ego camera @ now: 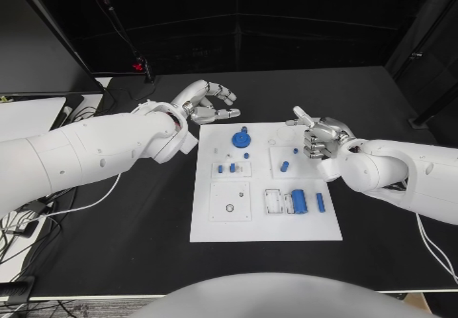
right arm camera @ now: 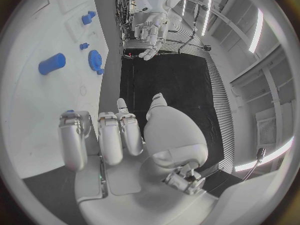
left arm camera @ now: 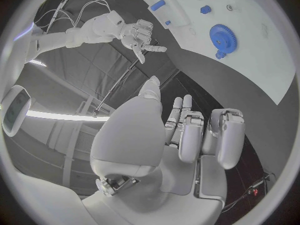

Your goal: Assemble the parts on the task board

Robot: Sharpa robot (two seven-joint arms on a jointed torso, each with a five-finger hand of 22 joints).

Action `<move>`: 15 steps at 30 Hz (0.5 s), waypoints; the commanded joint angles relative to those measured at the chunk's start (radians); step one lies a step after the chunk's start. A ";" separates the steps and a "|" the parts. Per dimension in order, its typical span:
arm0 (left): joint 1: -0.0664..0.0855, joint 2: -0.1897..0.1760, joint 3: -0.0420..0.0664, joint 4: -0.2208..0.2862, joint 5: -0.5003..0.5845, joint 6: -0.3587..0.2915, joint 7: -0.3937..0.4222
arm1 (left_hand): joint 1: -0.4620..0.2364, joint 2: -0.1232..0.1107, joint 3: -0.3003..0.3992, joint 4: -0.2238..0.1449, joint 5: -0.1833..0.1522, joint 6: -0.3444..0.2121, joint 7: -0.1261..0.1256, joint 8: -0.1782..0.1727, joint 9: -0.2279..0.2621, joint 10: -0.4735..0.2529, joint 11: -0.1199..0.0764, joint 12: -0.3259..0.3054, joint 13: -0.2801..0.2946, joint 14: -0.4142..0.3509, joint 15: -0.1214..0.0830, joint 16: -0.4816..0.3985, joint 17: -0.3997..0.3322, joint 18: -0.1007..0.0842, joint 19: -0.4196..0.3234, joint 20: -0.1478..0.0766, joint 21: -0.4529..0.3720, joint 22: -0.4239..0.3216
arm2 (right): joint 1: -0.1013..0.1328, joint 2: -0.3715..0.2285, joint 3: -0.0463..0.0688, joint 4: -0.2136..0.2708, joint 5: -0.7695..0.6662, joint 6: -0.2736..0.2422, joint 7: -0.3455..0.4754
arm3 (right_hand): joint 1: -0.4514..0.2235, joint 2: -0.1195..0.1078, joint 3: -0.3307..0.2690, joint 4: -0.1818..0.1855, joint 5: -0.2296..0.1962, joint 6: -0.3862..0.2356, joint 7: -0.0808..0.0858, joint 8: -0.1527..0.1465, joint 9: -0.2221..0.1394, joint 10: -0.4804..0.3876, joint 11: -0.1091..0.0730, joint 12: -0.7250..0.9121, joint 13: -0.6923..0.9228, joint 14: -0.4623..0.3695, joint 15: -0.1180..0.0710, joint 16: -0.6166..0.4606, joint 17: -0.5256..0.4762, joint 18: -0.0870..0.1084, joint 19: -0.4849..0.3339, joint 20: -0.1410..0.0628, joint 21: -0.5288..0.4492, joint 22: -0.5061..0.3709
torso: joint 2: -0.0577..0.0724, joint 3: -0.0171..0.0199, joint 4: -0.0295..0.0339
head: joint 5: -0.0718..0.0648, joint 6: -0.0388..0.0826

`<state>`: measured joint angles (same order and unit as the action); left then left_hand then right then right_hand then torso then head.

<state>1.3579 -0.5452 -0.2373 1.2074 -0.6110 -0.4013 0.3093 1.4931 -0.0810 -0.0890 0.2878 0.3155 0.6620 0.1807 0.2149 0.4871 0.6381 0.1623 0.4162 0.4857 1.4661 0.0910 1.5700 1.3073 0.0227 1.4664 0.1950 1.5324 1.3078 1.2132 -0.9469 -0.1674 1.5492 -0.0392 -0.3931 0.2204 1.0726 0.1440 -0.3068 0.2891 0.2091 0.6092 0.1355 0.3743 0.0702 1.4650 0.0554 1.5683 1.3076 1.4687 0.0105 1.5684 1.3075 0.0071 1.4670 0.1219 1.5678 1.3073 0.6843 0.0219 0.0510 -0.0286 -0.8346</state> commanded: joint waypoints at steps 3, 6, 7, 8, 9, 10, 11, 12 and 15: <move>-0.016 0.035 0.001 -0.044 -0.283 -0.053 0.111 | 0.062 -0.006 0.037 0.000 -0.052 0.041 0.024 0.005 -0.062 0.043 -0.009 -0.005 -0.074 0.105 -0.004 0.001 0.263 -0.017 0.086 -0.001 0.024 0.256 | 0.001 -0.002 0.000 0.004 -0.001 0.003 0.032 | -0.002 0.006 -0.006 0.001 0.004 -0.002 -0.004 0.006 -0.002 0.106 -0.005 0.003 0.263 0.102 -0.007 0.002 0.263 -0.007 0.104 -0.005 0.003 0.263 | 0.001 0.0006 0.0002 | -0.004 0.005; -0.026 0.058 0.001 -0.071 -0.406 -0.050 0.117 | 0.107 0.002 0.064 -0.006 -0.096 0.072 0.013 0.004 -0.100 0.088 -0.020 -0.004 -0.117 0.105 -0.014 0.001 0.263 -0.023 0.104 -0.010 0.038 0.263 | 0.001 -0.001 0.000 0.005 -0.002 0.000 0.045 | -0.002 0.007 -0.006 0.001 0.004 -0.002 -0.004 0.006 -0.002 0.106 -0.005 0.003 0.263 0.102 -0.007 0.002 0.263 -0.007 0.104 -0.005 0.003 0.263 | 0.000 0.0009 -0.0006 | -0.005 0.007; -0.030 0.065 0.001 -0.080 -0.450 -0.047 0.117 | 0.120 0.006 0.072 -0.006 -0.115 0.081 0.010 0.003 -0.111 0.099 -0.023 -0.006 -0.131 0.105 -0.016 0.001 0.263 -0.023 0.104 -0.012 0.038 0.263 | 0.001 -0.001 0.000 0.005 -0.002 -0.002 0.050 | -0.002 0.007 -0.006 0.001 0.004 -0.002 -0.004 0.006 -0.002 0.106 -0.005 0.003 0.263 0.102 -0.007 0.002 0.263 -0.007 0.104 -0.005 0.003 0.263 | 0.001 0.0006 -0.0005 | -0.005 0.008; -0.034 0.073 0.001 -0.089 -0.495 -0.045 0.116 | 0.130 0.007 0.079 -0.004 -0.127 0.091 0.008 0.000 -0.125 0.111 -0.025 -0.010 -0.149 0.105 -0.018 0.001 0.263 -0.023 0.104 -0.015 0.038 0.263 | 0.001 -0.001 0.000 0.006 -0.002 -0.004 0.054 | -0.002 0.007 -0.006 0.001 0.004 -0.002 -0.004 0.006 -0.002 0.106 -0.005 0.003 0.263 0.102 -0.007 0.002 0.263 -0.007 0.104 -0.005 0.003 0.263 | 0.001 0.0006 -0.0008 | -0.005 0.008; -0.038 0.081 0.001 -0.099 -0.539 -0.044 0.116 | 0.138 0.008 0.086 -0.001 -0.132 0.102 0.005 -0.004 -0.141 0.122 -0.025 -0.015 -0.168 0.105 -0.020 0.001 0.263 -0.023 0.104 -0.018 0.038 0.263 | 0.001 -0.001 0.000 0.006 -0.002 -0.006 0.057 | -0.002 0.007 -0.006 0.001 0.004 -0.002 -0.004 0.006 -0.002 0.106 -0.005 0.003 0.263 0.102 -0.007 0.002 0.263 -0.007 0.104 -0.005 0.003 0.263 | 0.001 0.0005 -0.0004 | -0.005 0.008; -0.041 0.088 0.001 -0.107 -0.576 -0.043 0.115 | 0.146 0.009 0.092 -0.001 -0.136 0.112 0.003 -0.005 -0.151 0.132 -0.027 -0.017 -0.181 0.105 -0.022 0.001 0.263 -0.023 0.104 -0.019 0.038 0.263 | 0.001 0.000 0.000 0.006 -0.002 -0.007 0.060 | -0.002 0.007 -0.005 0.001 0.004 -0.002 -0.004 0.006 -0.002 0.106 -0.005 0.003 0.263 0.102 -0.007 0.002 0.263 -0.007 0.104 -0.005 0.003 0.263 | 0.001 0.0003 -0.0001 | -0.004 0.007; -0.044 0.094 0.001 -0.114 -0.613 -0.041 0.114 | 0.153 0.011 0.097 -0.003 -0.138 0.122 0.002 -0.004 -0.156 0.140 -0.030 -0.018 -0.188 0.105 -0.023 0.001 0.263 -0.023 0.104 -0.020 0.038 0.263 | 0.001 0.000 0.001 0.006 -0.002 -0.008 0.062 | -0.002 0.007 -0.005 0.001 0.004 -0.002 -0.003 0.006 -0.002 0.106 -0.005 0.003 0.263 0.102 -0.007 0.002 0.263 -0.007 0.104 -0.005 0.003 0.263 | 0.002 0.0002 -0.0004 | -0.003 0.007; -0.046 0.101 0.001 -0.122 -0.650 -0.039 0.113 | 0.163 0.013 0.106 -0.001 -0.146 0.138 0.002 -0.008 -0.170 0.150 -0.033 -0.025 -0.207 0.105 -0.023 0.001 0.263 -0.023 0.104 -0.022 0.038 0.263 | 0.001 0.001 0.001 0.006 -0.002 -0.009 0.064 | -0.002 0.007 -0.005 0.001 0.004 -0.002 -0.003 0.006 -0.002 0.106 -0.005 0.003 0.263 0.102 -0.007 0.002 0.263 -0.007 0.104 -0.005 0.003 0.263 | 0.002 0.0002 -0.0004 | -0.003 0.007; -0.055 0.119 0.001 -0.144 -0.781 -0.034 0.107 | 0.181 0.008 0.124 0.000 -0.171 0.176 -0.008 -0.023 -0.207 0.167 -0.037 -0.045 -0.256 0.105 -0.030 0.001 0.263 -0.023 0.104 -0.026 0.038 0.263 | 0.001 0.002 0.001 0.007 -0.002 -0.011 0.068 | -0.002 0.007 -0.005 0.001 0.004 -0.002 -0.003 0.006 -0.002 0.106 -0.005 0.003 0.263 0.102 -0.007 0.002 0.263 -0.007 0.104 -0.005 0.003 0.263 | 0.001 0.0002 -0.0001 | -0.005 0.009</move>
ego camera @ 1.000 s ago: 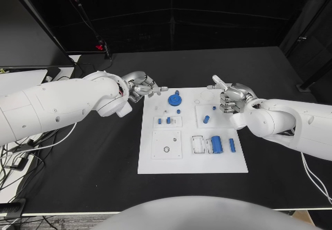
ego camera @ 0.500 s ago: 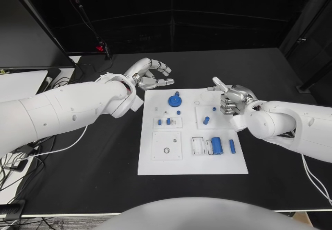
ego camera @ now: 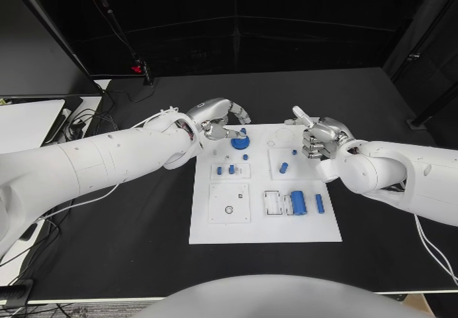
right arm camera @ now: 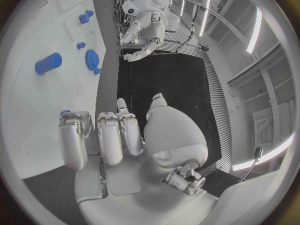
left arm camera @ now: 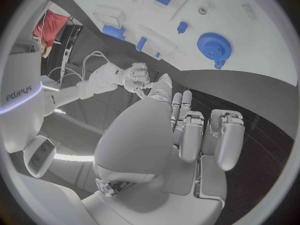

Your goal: Assemble the parts on the task board

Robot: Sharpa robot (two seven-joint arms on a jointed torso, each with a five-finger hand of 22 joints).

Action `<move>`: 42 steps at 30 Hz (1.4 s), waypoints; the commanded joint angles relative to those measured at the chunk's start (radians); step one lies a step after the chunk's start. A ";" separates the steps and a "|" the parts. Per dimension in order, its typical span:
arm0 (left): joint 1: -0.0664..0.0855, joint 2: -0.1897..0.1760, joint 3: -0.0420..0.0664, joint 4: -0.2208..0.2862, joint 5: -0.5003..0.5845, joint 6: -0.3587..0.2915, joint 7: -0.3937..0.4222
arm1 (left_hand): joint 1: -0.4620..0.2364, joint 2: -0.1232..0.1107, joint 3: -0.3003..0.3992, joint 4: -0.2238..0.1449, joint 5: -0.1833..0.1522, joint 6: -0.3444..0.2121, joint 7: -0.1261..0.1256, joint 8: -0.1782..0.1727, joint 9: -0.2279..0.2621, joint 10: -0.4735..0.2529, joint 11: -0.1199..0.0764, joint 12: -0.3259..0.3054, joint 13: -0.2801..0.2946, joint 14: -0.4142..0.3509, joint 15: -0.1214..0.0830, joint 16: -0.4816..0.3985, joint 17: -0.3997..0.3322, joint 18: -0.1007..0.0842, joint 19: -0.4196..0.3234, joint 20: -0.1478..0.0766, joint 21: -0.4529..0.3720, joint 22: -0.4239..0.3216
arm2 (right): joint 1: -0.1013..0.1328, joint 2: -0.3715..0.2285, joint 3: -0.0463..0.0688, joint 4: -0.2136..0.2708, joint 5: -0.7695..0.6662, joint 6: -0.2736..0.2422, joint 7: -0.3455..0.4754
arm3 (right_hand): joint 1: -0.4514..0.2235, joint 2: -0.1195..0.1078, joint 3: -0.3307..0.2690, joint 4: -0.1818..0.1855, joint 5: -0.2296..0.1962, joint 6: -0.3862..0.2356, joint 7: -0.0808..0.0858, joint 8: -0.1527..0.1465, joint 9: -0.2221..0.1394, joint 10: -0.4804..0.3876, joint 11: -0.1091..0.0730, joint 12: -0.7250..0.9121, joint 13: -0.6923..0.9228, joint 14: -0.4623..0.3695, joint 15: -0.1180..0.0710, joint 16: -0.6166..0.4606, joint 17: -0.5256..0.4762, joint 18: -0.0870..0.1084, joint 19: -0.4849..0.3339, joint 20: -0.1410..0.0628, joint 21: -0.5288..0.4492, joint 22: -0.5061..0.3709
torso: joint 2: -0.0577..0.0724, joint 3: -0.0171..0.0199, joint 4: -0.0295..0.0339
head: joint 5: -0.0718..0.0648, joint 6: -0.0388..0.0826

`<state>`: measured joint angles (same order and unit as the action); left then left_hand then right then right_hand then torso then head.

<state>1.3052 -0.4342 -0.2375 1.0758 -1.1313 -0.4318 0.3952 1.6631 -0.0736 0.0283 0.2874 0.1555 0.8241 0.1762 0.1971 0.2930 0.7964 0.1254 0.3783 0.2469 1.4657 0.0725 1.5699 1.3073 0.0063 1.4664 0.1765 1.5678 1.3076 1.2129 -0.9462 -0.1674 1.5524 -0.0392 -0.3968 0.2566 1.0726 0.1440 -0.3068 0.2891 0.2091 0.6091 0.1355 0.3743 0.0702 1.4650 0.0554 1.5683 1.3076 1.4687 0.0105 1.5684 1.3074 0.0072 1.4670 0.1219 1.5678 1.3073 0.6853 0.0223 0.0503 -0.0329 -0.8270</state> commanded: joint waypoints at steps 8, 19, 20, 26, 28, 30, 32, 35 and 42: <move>-0.013 0.033 0.001 -0.043 -0.491 0.008 0.025 | 0.011 -0.010 0.023 0.002 -0.060 0.042 -0.014 -0.034 -0.060 0.028 -0.009 -0.028 -0.075 0.105 -0.023 0.001 0.263 -0.006 0.104 -0.018 0.003 0.263 | 0.001 0.001 0.001 0.004 -0.002 -0.014 0.044 | -0.001 0.010 -0.005 0.001 0.004 -0.001 -0.002 0.008 -0.001 0.106 -0.004 0.003 0.263 0.102 -0.006 0.002 0.263 -0.007 0.104 -0.005 0.003 0.263 | -0.001 0.0001 0.0023 | -0.003 0.001; -0.017 0.055 0.001 -0.072 -0.536 0.019 0.045 | 0.006 -0.019 0.031 0.000 -0.078 0.050 -0.014 -0.046 -0.078 0.030 -0.009 -0.037 -0.099 0.105 -0.021 0.001 0.263 -0.006 0.104 -0.021 0.003 0.263 | 0.001 0.003 0.001 0.005 -0.006 -0.020 0.068 | -0.001 0.012 -0.005 0.001 0.004 0.001 0.001 0.009 -0.001 0.106 -0.003 0.003 0.263 0.102 -0.006 0.002 0.263 -0.007 0.104 -0.005 0.003 0.263 | -0.001 -0.0002 0.0024 | -0.001 0.003; -0.017 0.057 0.001 -0.075 -0.541 0.024 0.045 | 0.007 -0.019 0.032 0.000 -0.079 0.051 -0.014 -0.046 -0.079 0.031 -0.009 -0.037 -0.100 0.105 -0.021 0.001 0.263 -0.006 0.104 -0.021 0.003 0.263 | 0.001 0.003 0.001 0.004 -0.006 -0.020 0.068 | -0.001 0.012 -0.005 0.001 0.004 0.001 0.001 0.009 -0.001 0.106 -0.003 0.003 0.263 0.102 -0.006 0.002 0.263 -0.007 0.104 -0.005 0.003 0.263 | -0.001 -0.0002 0.0024 | -0.001 0.003; -0.022 0.074 0.001 -0.094 -0.579 0.056 0.047 | 0.012 -0.021 0.038 -0.001 -0.083 0.049 -0.015 -0.053 -0.088 0.036 -0.009 -0.039 -0.109 0.105 -0.019 0.001 0.263 -0.006 0.104 -0.020 0.003 0.263 | 0.001 0.005 0.001 0.004 -0.006 -0.019 0.066 | -0.001 0.012 -0.005 0.001 0.004 0.002 0.001 0.010 -0.001 0.106 -0.003 0.003 0.263 0.102 -0.006 0.002 0.263 -0.007 0.104 -0.005 0.003 0.263 | -0.001 -0.0003 0.0008 | 0.000 0.004; -0.024 0.077 0.001 -0.097 -0.584 0.058 0.048 | 0.015 -0.019 0.043 -0.001 -0.083 0.049 -0.016 -0.056 -0.091 0.037 -0.010 -0.041 -0.113 0.105 -0.020 0.001 0.263 -0.006 0.104 -0.020 0.003 0.263 | 0.001 0.006 0.001 0.004 -0.006 -0.018 0.065 | -0.001 0.013 -0.005 0.001 0.004 0.002 0.001 0.010 -0.001 0.106 -0.003 0.003 0.263 0.102 -0.005 0.002 0.263 -0.007 0.104 -0.005 0.003 0.263 | -0.001 -0.0007 -0.0005 | -0.001 0.003; -0.025 0.082 0.001 -0.103 -0.586 0.061 0.050 | 0.018 -0.017 0.048 -0.001 -0.084 0.050 -0.016 -0.058 -0.095 0.038 -0.011 -0.042 -0.118 0.105 -0.020 0.001 0.263 -0.006 0.104 -0.021 0.003 0.263 | 0.001 0.006 0.001 0.004 -0.006 -0.017 0.064 | -0.001 0.013 -0.005 0.001 0.004 0.002 0.001 0.010 -0.001 0.106 -0.003 0.003 0.263 0.102 -0.005 0.002 0.263 -0.007 0.104 -0.005 0.003 0.263 | 0.000 -0.0007 0.0001 | -0.002 0.003; -0.026 0.089 0.001 -0.112 -0.588 0.066 0.053 | 0.021 -0.015 0.053 -0.001 -0.084 0.051 -0.017 -0.060 -0.098 0.038 -0.011 -0.044 -0.122 0.105 -0.021 0.001 0.263 -0.006 0.104 -0.021 0.003 0.263 | 0.001 0.006 0.001 0.004 -0.006 -0.017 0.063 | -0.001 0.013 -0.004 0.001 0.004 0.002 0.002 0.010 -0.001 0.106 -0.002 0.003 0.263 0.102 -0.005 0.002 0.263 -0.007 0.104 -0.005 0.003 0.263 | 0.000 0.0000 0.0018 | -0.003 0.002; -0.027 0.097 0.001 -0.122 -0.592 0.070 0.059 | 0.028 -0.009 0.066 0.000 -0.084 0.059 -0.015 -0.062 -0.105 0.047 -0.010 -0.045 -0.132 0.105 -0.020 0.001 0.263 -0.006 0.104 -0.021 0.003 0.263 | 0.001 0.007 0.001 0.004 -0.006 -0.017 0.064 | 0.000 0.014 -0.004 0.001 0.005 0.003 0.002 0.011 -0.001 0.106 -0.002 0.003 0.263 0.102 -0.005 0.002 0.263 -0.007 0.104 -0.005 0.003 0.263 | 0.000 0.0001 0.0012 | -0.002 0.001; -0.030 0.111 0.001 -0.137 -0.611 0.084 0.065 | 0.031 -0.011 0.088 0.002 -0.085 0.086 -0.026 -0.064 -0.121 0.090 -0.020 -0.048 -0.158 0.105 -0.028 0.001 0.263 -0.006 0.104 -0.025 0.003 0.263 | 0.001 0.007 0.001 0.005 -0.006 -0.025 0.072 | 0.003 0.016 -0.005 0.000 0.011 0.009 0.006 0.015 0.000 0.106 0.001 0.003 0.263 0.102 -0.003 0.002 0.263 -0.007 0.104 -0.003 0.003 0.263 | -0.001 0.0004 0.0018 | -0.003 -0.004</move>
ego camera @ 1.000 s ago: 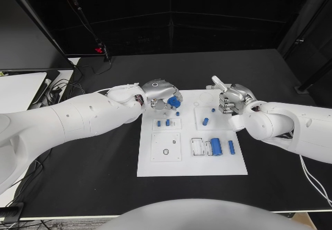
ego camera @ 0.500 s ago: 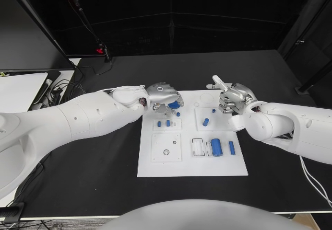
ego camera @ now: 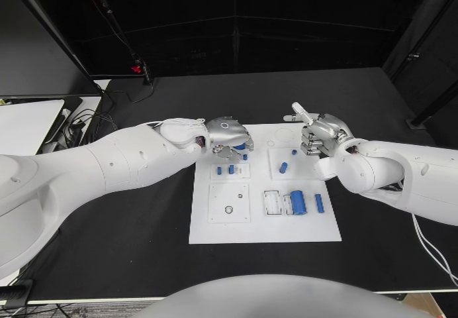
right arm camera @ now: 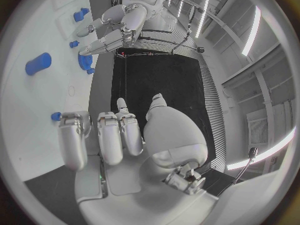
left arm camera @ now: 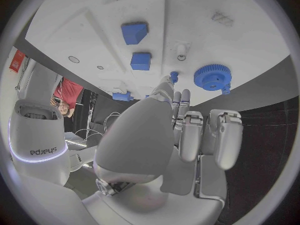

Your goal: Assemble the parts on the task board

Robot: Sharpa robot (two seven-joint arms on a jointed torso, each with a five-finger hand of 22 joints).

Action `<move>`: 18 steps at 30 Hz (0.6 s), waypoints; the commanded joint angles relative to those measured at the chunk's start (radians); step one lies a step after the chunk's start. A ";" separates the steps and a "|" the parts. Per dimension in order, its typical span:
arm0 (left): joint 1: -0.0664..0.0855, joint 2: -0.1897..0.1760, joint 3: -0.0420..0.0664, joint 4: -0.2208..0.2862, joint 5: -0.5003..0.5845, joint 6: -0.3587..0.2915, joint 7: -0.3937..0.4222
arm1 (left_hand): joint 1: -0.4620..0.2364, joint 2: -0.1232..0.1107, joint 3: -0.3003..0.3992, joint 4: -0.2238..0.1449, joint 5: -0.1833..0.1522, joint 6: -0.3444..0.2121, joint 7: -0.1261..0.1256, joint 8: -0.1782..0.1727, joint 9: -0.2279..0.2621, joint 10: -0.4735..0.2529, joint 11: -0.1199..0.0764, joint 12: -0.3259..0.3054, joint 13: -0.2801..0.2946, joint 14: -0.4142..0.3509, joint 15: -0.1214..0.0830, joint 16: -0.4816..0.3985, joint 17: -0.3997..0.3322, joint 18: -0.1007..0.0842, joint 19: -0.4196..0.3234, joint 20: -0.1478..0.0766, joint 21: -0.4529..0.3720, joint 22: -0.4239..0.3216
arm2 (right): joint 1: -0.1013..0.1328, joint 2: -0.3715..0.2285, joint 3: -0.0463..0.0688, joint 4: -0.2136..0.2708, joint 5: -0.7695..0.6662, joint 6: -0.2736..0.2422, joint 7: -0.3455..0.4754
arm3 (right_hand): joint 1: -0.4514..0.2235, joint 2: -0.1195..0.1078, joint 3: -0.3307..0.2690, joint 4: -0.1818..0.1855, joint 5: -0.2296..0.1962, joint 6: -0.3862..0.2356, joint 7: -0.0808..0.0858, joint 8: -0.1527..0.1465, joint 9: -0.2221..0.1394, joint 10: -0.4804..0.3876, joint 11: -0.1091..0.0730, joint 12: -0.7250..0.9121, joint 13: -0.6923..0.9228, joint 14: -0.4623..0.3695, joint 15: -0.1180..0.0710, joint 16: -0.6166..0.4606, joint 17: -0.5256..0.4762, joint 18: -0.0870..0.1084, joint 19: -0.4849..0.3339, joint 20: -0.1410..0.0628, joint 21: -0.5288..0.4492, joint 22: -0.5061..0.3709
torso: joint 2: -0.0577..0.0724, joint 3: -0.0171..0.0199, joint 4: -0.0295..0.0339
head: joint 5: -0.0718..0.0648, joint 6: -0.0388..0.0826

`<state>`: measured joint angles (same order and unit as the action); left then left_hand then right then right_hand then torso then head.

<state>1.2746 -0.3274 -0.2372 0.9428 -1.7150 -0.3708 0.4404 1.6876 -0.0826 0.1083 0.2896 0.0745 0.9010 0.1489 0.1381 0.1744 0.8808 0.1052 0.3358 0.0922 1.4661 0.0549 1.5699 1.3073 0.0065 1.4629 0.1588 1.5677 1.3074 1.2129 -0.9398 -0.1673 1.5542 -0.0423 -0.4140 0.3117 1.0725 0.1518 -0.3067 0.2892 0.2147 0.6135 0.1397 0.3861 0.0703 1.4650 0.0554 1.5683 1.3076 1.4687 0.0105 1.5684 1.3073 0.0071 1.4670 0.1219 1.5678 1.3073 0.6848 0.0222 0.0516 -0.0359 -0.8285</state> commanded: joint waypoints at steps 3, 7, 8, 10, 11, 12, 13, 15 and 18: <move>0.000 0.012 0.001 -0.013 -0.029 0.031 0.020 | 0.005 -0.002 0.012 0.000 -0.004 0.010 0.002 -0.008 -0.006 0.003 0.000 -0.012 -0.010 0.105 -0.011 0.001 0.263 -0.006 0.108 -0.009 0.003 0.263 | 0.001 0.001 0.000 0.003 -0.003 -0.010 0.018 | 0.004 0.008 -0.005 0.000 0.008 0.006 0.002 0.004 0.000 0.106 0.002 0.003 0.263 0.102 -0.002 0.002 0.263 -0.007 0.104 -0.003 0.003 0.263 | 0.000 0.0005 0.0017 | 0.000 -0.003; -0.002 0.022 0.001 -0.024 -0.052 0.041 0.017 | 0.007 0.003 0.021 0.000 -0.003 0.013 0.002 -0.010 -0.011 0.003 0.000 -0.019 -0.018 0.105 -0.012 0.001 0.263 -0.006 0.108 -0.010 0.003 0.263 | 0.001 0.002 0.000 0.003 -0.004 -0.010 0.019 | 0.004 0.008 -0.005 0.000 0.010 0.006 0.003 0.005 0.000 0.106 0.003 0.003 0.263 0.102 -0.001 0.002 0.263 -0.007 0.104 -0.002 0.003 0.263 | -0.001 0.0005 0.0016 | 0.000 -0.005; -0.003 0.024 0.001 -0.027 -0.060 0.046 0.016 | 0.008 0.003 0.023 -0.001 -0.003 0.015 0.001 -0.011 -0.012 0.004 -0.001 -0.020 -0.020 0.105 -0.013 0.001 0.263 -0.006 0.108 -0.010 0.003 0.263 | 0.001 0.002 0.000 0.004 -0.004 -0.010 0.019 | 0.004 0.008 -0.005 0.000 0.010 0.006 0.003 0.005 0.000 0.106 0.003 0.003 0.263 0.102 -0.001 0.002 0.263 -0.007 0.104 -0.002 0.003 0.263 | -0.001 0.0011 0.0021 | 0.000 -0.005; -0.004 0.028 0.001 -0.030 -0.070 0.061 0.014 | 0.010 0.003 0.027 -0.001 -0.003 0.020 -0.001 -0.010 -0.013 0.008 -0.003 -0.022 -0.024 0.105 -0.015 0.001 0.263 -0.006 0.108 -0.011 0.003 0.263 | 0.001 0.001 0.000 0.004 -0.005 -0.009 0.019 | 0.005 0.008 -0.005 0.000 0.011 0.007 0.003 0.005 0.000 0.106 0.003 0.003 0.263 0.102 -0.001 0.002 0.263 -0.007 0.104 -0.002 0.003 0.263 | -0.001 0.0011 0.0023 | 0.000 -0.005; -0.005 0.029 0.001 -0.032 -0.074 0.066 0.012 | 0.010 0.002 0.029 -0.001 -0.004 0.023 -0.003 -0.010 -0.014 0.010 -0.004 -0.023 -0.025 0.105 -0.016 0.001 0.263 -0.006 0.108 -0.012 0.003 0.263 | 0.001 0.001 0.000 0.005 -0.005 -0.009 0.019 | 0.005 0.008 -0.005 0.000 0.011 0.007 0.003 0.005 0.000 0.106 0.003 0.003 0.263 0.102 -0.001 0.002 0.263 -0.007 0.104 -0.002 0.003 0.263 | -0.001 0.0009 0.0018 | 0.000 -0.006; -0.006 0.031 0.001 -0.033 -0.077 0.069 0.011 | 0.010 0.002 0.030 -0.001 -0.004 0.024 -0.003 -0.010 -0.015 0.010 -0.004 -0.023 -0.026 0.105 -0.017 0.001 0.263 -0.006 0.108 -0.012 0.003 0.263 | 0.001 0.001 0.000 0.005 -0.006 -0.009 0.019 | 0.005 0.008 -0.005 0.000 0.011 0.007 0.003 0.005 0.000 0.106 0.003 0.003 0.263 0.102 -0.001 0.002 0.263 -0.007 0.104 -0.002 0.003 0.263 | 0.000 0.0004 0.0010 | 0.001 -0.006; -0.006 0.032 0.001 -0.035 -0.079 0.070 0.011 | 0.011 0.002 0.030 -0.001 -0.004 0.025 -0.003 -0.010 -0.015 0.011 -0.005 -0.024 -0.026 0.105 -0.017 0.001 0.263 -0.006 0.108 -0.012 0.003 0.263 | 0.001 0.001 0.000 0.005 -0.006 -0.009 0.019 | 0.005 0.008 -0.005 0.000 0.011 0.007 0.003 0.005 0.000 0.106 0.003 0.003 0.263 0.102 -0.001 0.002 0.263 -0.007 0.104 -0.002 0.003 0.263 | 0.000 0.0005 0.0009 | 0.001 -0.006; -0.008 0.036 0.001 -0.040 -0.083 0.075 0.010 | 0.011 0.002 0.032 -0.001 -0.003 0.026 -0.004 -0.010 -0.016 0.011 -0.005 -0.025 -0.027 0.105 -0.018 0.001 0.263 -0.006 0.108 -0.013 0.003 0.263 | 0.001 0.001 0.000 0.005 -0.006 -0.009 0.018 | 0.005 0.008 -0.005 0.000 0.011 0.007 0.003 0.005 0.000 0.106 0.003 0.003 0.263 0.102 -0.001 0.002 0.263 -0.007 0.104 -0.002 0.003 0.263 | 0.000 0.0007 0.0008 | 0.000 -0.006; -0.010 0.041 0.001 -0.046 -0.093 0.074 0.002 | 0.012 0.001 0.034 -0.002 -0.003 0.027 -0.005 -0.011 -0.017 0.011 -0.006 -0.027 -0.028 0.105 -0.019 0.001 0.263 -0.006 0.108 -0.014 0.003 0.263 | 0.001 0.001 0.000 0.005 -0.006 -0.008 0.018 | 0.005 0.008 -0.005 0.000 0.011 0.007 0.003 0.005 0.000 0.106 0.003 0.003 0.263 0.102 -0.001 0.002 0.263 -0.007 0.104 -0.002 0.003 0.263 | -0.001 0.0002 -0.0002 | 0.000 -0.007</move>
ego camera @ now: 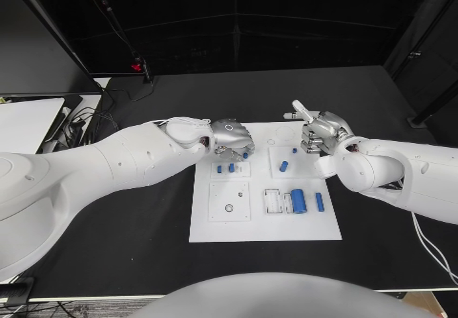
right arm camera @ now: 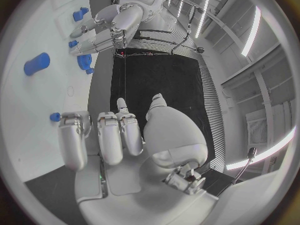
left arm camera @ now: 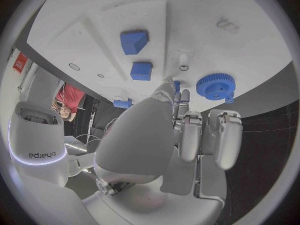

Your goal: Assemble the parts on the task board

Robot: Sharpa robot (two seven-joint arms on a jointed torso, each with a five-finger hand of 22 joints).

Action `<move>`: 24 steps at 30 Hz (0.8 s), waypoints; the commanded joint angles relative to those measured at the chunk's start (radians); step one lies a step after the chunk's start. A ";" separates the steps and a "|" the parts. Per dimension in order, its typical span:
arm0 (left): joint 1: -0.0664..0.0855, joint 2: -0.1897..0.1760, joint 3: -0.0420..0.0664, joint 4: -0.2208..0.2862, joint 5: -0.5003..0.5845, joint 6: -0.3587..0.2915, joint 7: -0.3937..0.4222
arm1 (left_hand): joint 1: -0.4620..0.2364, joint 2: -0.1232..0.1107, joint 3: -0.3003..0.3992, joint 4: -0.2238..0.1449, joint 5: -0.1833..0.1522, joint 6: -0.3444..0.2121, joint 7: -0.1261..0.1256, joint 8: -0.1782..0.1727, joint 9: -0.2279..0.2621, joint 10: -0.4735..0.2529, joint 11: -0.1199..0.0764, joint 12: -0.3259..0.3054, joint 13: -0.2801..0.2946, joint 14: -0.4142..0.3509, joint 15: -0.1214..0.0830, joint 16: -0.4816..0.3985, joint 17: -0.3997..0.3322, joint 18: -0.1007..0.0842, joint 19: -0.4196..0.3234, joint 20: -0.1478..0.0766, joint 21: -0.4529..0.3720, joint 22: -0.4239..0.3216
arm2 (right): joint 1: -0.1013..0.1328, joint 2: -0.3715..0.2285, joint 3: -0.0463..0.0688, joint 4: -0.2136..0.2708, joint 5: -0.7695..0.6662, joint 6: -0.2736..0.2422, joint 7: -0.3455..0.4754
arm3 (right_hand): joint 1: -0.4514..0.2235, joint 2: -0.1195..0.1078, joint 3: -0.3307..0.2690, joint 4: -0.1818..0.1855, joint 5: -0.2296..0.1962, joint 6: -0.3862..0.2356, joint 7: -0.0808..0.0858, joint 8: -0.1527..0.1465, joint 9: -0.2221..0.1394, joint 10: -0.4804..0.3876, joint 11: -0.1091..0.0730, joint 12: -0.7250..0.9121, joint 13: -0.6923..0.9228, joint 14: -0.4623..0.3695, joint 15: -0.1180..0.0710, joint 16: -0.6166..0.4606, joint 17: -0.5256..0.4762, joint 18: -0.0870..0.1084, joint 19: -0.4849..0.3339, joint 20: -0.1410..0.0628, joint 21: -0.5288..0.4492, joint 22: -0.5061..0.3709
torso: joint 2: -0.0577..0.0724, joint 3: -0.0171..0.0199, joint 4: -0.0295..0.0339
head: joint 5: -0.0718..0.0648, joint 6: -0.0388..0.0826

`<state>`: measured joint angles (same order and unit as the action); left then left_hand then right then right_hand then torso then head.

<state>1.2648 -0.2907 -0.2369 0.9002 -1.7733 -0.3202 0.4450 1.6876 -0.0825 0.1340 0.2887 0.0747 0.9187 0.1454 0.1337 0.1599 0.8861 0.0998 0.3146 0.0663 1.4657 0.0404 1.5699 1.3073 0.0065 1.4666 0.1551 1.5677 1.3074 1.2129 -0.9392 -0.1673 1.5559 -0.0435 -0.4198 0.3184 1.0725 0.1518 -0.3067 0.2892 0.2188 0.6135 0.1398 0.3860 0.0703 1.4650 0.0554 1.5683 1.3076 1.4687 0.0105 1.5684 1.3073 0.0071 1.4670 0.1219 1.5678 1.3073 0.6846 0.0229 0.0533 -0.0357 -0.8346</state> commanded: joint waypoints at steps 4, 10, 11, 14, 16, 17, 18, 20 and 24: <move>-0.001 0.008 0.001 -0.011 -0.053 0.035 -0.012 | 0.015 0.000 0.014 -0.001 -0.004 0.015 -0.005 -0.007 -0.005 0.009 -0.003 -0.009 -0.004 0.105 -0.007 0.001 0.263 -0.007 0.104 -0.012 0.003 0.263 | 0.001 0.000 0.001 0.005 -0.005 -0.002 0.011 | 0.005 0.009 -0.005 0.000 0.008 0.006 0.003 0.005 0.000 0.106 0.003 0.003 0.263 0.102 -0.001 0.002 0.264 -0.007 0.104 -0.002 0.003 0.263 | 0.000 -0.0009 -0.0020 | -0.003 -0.002; -0.002 0.014 0.001 -0.020 -0.061 0.045 -0.014 | 0.010 0.000 0.022 0.001 -0.004 0.024 -0.010 -0.008 -0.009 0.021 -0.008 -0.012 -0.004 0.105 -0.013 0.001 0.263 -0.007 0.104 -0.016 0.003 0.263 | 0.001 -0.001 0.001 0.005 -0.005 -0.003 0.010 | 0.005 0.009 -0.005 0.000 0.009 0.006 0.003 0.005 0.000 0.106 0.003 0.003 0.263 0.102 -0.001 0.002 0.264 -0.007 0.104 -0.002 0.003 0.263 | 0.000 0.0001 -0.0005 | -0.004 -0.004; -0.002 0.015 0.001 -0.021 -0.061 0.045 -0.013 | 0.010 0.000 0.023 0.001 -0.004 0.025 -0.010 -0.009 -0.010 0.022 -0.008 -0.012 -0.004 0.105 -0.014 0.001 0.263 -0.007 0.104 -0.016 0.003 0.263 | 0.001 -0.001 0.001 0.005 -0.005 -0.003 0.010 | 0.005 0.009 -0.005 0.000 0.009 0.006 0.003 0.005 0.000 0.106 0.003 0.003 0.263 0.102 -0.001 0.002 0.264 -0.007 0.104 -0.002 0.003 0.263 | 0.000 0.0003 -0.0004 | -0.004 -0.003; -0.002 0.018 0.001 -0.025 -0.062 0.044 -0.011 | 0.008 0.003 0.027 0.002 -0.004 0.027 -0.011 -0.009 -0.011 0.025 -0.009 -0.013 -0.004 0.105 -0.015 0.001 0.263 -0.007 0.104 -0.017 0.003 0.263 | 0.001 0.000 0.001 0.005 -0.005 -0.003 0.009 | 0.005 0.009 -0.005 0.000 0.009 0.006 0.003 0.005 0.000 0.106 0.003 0.003 0.263 0.102 -0.001 0.002 0.264 -0.007 0.104 -0.002 0.003 0.263 | 0.000 0.0001 0.0002 | -0.004 -0.003; -0.002 0.019 0.001 -0.027 -0.063 0.045 -0.010 | 0.006 0.005 0.030 0.002 -0.003 0.029 -0.011 -0.010 -0.012 0.027 -0.009 -0.015 -0.005 0.105 -0.015 0.001 0.263 -0.007 0.104 -0.018 0.003 0.263 | 0.001 0.000 0.001 0.004 -0.005 -0.003 0.009 | 0.005 0.009 -0.006 0.000 0.009 0.006 0.003 0.005 -0.001 0.106 0.004 0.003 0.263 0.102 0.000 0.002 0.264 -0.007 0.104 -0.001 0.003 0.263 | 0.000 0.0003 0.0001 | -0.004 -0.003; -0.002 0.019 0.001 -0.027 -0.063 0.045 -0.010 | 0.004 0.007 0.032 0.003 -0.003 0.030 -0.011 -0.010 -0.013 0.028 -0.009 -0.016 -0.005 0.105 -0.016 0.001 0.263 -0.007 0.104 -0.019 0.003 0.263 | 0.001 0.000 0.001 0.004 -0.005 -0.003 0.008 | 0.005 0.009 -0.006 0.000 0.009 0.006 0.003 0.005 -0.001 0.106 0.004 0.003 0.263 0.102 0.000 0.002 0.264 -0.007 0.104 -0.001 0.003 0.263 | 0.000 0.0001 -0.0005 | -0.003 -0.004; -0.002 0.020 0.001 -0.028 -0.063 0.046 -0.010 | 0.002 0.009 0.035 0.003 -0.003 0.033 -0.011 -0.011 -0.014 0.030 -0.009 -0.018 -0.005 0.105 -0.017 0.001 0.263 -0.007 0.104 -0.020 0.003 0.263 | 0.001 0.001 0.001 0.004 -0.005 -0.003 0.007 | 0.005 0.009 -0.006 0.000 0.009 0.006 0.003 0.005 -0.001 0.106 0.004 0.003 0.263 0.102 0.000 0.002 0.264 -0.007 0.104 -0.001 0.003 0.263 | 0.000 -0.0002 -0.0005 | -0.003 -0.005; -0.002 0.020 0.001 -0.029 -0.063 0.048 -0.009 | 0.000 0.011 0.039 0.002 -0.003 0.037 -0.012 -0.010 -0.015 0.034 -0.011 -0.019 -0.005 0.105 -0.019 0.001 0.263 -0.007 0.104 -0.021 0.003 0.263 | 0.001 0.001 0.001 0.004 -0.005 -0.003 0.006 | 0.005 0.009 -0.006 0.000 0.009 0.006 0.003 0.005 -0.001 0.106 0.004 0.003 0.263 0.102 0.000 0.002 0.264 -0.007 0.104 -0.001 0.003 0.263 | 0.000 -0.0006 -0.0007 | -0.002 -0.004; -0.003 0.022 0.001 -0.031 -0.063 0.055 -0.010 | -0.004 0.010 0.049 0.001 -0.004 0.053 -0.016 -0.008 -0.018 0.052 -0.015 -0.021 -0.005 0.105 -0.021 0.001 0.263 -0.007 0.104 -0.024 0.003 0.263 | 0.001 0.002 0.001 0.004 -0.005 -0.002 0.005 | 0.005 0.009 -0.006 0.000 0.010 0.006 0.003 0.005 -0.001 0.106 0.004 0.003 0.263 0.102 0.000 0.002 0.264 -0.007 0.104 -0.001 0.003 0.263 | 0.000 -0.0005 -0.0010 | -0.003 -0.006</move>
<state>1.2665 -0.2690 -0.2326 0.8718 -1.8152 -0.3026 0.4407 1.6902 -0.0771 0.1780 0.2890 0.0747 0.9672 0.1290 0.1260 0.1429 0.9330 0.0856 0.2977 0.0599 1.4660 0.0262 1.5699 1.3073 0.0066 1.4664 0.1409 1.5677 1.3074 1.2128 -0.9381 -0.1673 1.5570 -0.0453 -0.4208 0.3179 1.0725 0.1518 -0.3067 0.2892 0.2235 0.6135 0.1397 0.3860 0.0703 1.4650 0.0554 1.5683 1.3076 1.4687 0.0105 1.5684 1.3080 0.0071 1.4670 0.1219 1.5678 1.3073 0.6844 0.0225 0.0523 -0.0381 -0.8389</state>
